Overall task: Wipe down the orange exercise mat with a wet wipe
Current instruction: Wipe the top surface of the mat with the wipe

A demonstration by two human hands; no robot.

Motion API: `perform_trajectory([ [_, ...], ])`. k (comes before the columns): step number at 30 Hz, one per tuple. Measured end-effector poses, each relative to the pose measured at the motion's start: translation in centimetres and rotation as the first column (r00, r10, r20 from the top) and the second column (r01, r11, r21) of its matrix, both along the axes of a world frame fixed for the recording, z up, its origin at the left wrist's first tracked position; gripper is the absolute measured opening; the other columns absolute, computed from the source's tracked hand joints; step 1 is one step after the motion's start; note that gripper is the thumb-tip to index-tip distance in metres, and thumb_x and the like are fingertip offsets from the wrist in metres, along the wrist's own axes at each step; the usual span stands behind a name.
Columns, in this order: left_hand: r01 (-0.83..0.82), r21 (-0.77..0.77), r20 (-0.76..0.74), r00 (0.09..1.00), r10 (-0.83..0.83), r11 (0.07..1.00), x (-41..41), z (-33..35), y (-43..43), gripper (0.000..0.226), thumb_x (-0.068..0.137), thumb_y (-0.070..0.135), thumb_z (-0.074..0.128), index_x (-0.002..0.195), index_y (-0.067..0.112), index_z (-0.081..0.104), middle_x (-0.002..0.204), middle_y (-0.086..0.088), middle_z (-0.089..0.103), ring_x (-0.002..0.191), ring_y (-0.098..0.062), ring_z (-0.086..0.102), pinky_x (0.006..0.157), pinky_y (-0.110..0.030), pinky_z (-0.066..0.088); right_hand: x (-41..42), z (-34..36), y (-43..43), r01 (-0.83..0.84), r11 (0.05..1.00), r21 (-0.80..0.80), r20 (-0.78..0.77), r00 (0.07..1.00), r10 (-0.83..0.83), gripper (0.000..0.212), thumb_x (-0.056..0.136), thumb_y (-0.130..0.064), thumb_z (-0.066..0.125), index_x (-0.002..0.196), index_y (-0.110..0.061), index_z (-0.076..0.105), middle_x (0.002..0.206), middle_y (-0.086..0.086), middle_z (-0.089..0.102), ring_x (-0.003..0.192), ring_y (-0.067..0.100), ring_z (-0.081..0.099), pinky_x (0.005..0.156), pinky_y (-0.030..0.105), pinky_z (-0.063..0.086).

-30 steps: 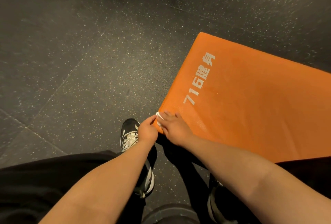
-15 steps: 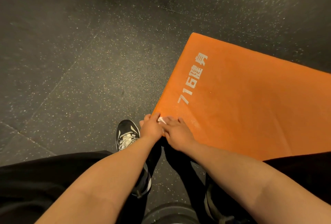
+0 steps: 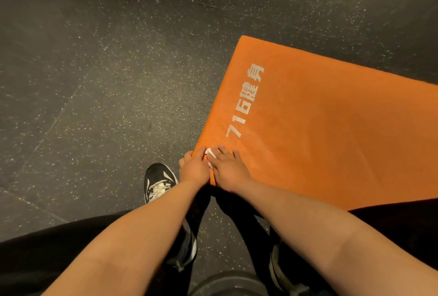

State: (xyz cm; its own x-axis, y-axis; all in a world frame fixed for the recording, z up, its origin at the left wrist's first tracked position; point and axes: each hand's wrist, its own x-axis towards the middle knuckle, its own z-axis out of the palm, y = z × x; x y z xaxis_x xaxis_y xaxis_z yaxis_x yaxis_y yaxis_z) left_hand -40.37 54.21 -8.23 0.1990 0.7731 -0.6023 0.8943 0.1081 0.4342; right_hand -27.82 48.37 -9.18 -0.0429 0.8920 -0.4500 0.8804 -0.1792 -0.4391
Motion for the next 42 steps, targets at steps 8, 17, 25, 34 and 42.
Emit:
perform_trajectory([
  [8, 0.035, 0.097, -0.069, 0.997, -0.028, 0.995, 0.7, -0.6, 1.7, 0.049, 0.105, 0.026, 0.035, 0.151, 0.039, 0.035, 0.138, -0.009, 0.041, 0.124, -0.032, 0.035, 0.112, -0.039, 0.028, 0.4, -0.5, 3.8, 0.191, 0.981, -0.017, 0.023, 0.981, -0.191, 0.058, 0.108, -0.025, 0.026, 0.163, -0.020, 0.008, 0.170, 0.000, -0.005, 0.156, 0.019, -0.012, 0.124, 0.050, -0.008],
  [17, 0.107, 0.122, -0.062, 0.993, -0.100, 0.987, 2.1, -1.7, 3.0, 0.051, 0.104, 0.023, 0.039, 0.153, 0.036, 0.034, 0.154, -0.009, 0.035, 0.133, -0.036, 0.032, 0.113, -0.045, 0.027, 4.6, -2.4, 6.0, 0.282, 0.955, 0.095, 0.129, 0.948, -0.292, 0.058, 0.105, -0.020, 0.035, 0.161, -0.020, 0.019, 0.170, 0.004, 0.004, 0.156, 0.023, -0.009, 0.121, 0.055, -0.008],
  [25, 0.142, 0.137, -0.063, 0.989, -0.135, 0.980, 2.0, -2.4, 2.5, 0.052, 0.105, 0.026, 0.036, 0.155, 0.037, 0.027, 0.159, -0.005, 0.029, 0.132, -0.033, 0.031, 0.113, -0.046, 0.028, 2.6, -2.7, 5.5, 0.070, 0.990, 0.126, -0.108, 0.992, -0.057, 0.055, 0.106, -0.016, 0.035, 0.160, -0.017, 0.025, 0.169, 0.002, 0.015, 0.156, 0.017, 0.004, 0.123, 0.041, -0.009],
  [34, 0.199, 0.128, -0.138, 0.974, -0.182, 0.972, 2.0, -2.4, 1.9, 0.050, 0.107, 0.028, 0.030, 0.156, 0.036, 0.022, 0.165, -0.009, 0.017, 0.140, -0.034, 0.025, 0.115, -0.046, 0.024, 1.4, -2.7, 4.1, 0.164, 0.977, 0.136, -0.090, 0.984, -0.153, 0.058, 0.103, -0.014, 0.038, 0.160, -0.018, 0.027, 0.168, 0.001, 0.017, 0.156, 0.016, 0.004, 0.124, 0.038, -0.008],
  [42, 0.240, 0.126, -0.195, 0.957, -0.213, 0.963, 2.1, -1.7, 1.4, 0.053, 0.108, 0.027, 0.032, 0.158, 0.036, 0.016, 0.166, -0.011, 0.010, 0.139, -0.034, 0.024, 0.115, -0.046, 0.024, 4.8, -2.0, 2.5, 0.320, 0.942, 0.096, 0.061, 0.943, -0.327, 0.057, 0.105, -0.018, 0.035, 0.161, -0.019, 0.023, 0.169, 0.002, 0.011, 0.157, 0.019, -0.001, 0.124, 0.045, -0.005],
])
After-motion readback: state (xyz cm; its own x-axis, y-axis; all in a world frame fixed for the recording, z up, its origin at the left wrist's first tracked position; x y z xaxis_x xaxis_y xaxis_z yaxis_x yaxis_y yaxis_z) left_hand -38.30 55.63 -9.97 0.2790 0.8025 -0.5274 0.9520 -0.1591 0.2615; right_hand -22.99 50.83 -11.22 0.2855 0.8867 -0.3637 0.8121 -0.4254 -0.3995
